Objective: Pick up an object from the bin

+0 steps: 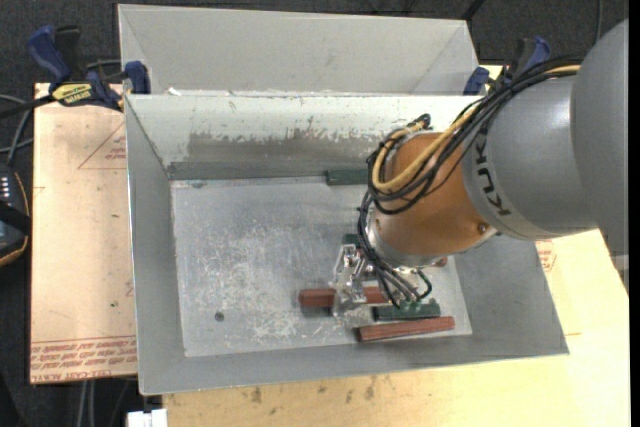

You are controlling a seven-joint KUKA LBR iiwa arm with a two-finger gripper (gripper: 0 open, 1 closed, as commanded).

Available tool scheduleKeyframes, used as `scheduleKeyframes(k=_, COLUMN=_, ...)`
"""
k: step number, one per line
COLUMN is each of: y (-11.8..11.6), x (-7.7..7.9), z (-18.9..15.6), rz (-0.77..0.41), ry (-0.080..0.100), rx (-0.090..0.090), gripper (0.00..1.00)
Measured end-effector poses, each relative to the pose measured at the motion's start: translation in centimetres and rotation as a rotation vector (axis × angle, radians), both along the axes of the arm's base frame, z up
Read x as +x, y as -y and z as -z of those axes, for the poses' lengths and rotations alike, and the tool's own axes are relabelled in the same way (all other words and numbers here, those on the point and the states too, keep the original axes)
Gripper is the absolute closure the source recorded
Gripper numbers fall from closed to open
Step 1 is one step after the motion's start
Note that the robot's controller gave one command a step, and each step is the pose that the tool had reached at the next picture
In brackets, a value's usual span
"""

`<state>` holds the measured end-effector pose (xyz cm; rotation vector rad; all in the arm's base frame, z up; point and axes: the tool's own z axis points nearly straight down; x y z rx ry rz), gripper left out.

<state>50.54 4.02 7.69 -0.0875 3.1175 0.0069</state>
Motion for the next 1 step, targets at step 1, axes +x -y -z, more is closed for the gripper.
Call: scheduleKeyframes(k=1, y=-0.52, x=-0.93, z=-12.85, rz=-0.109, ry=-0.021, rx=-0.005, gripper=1.00)
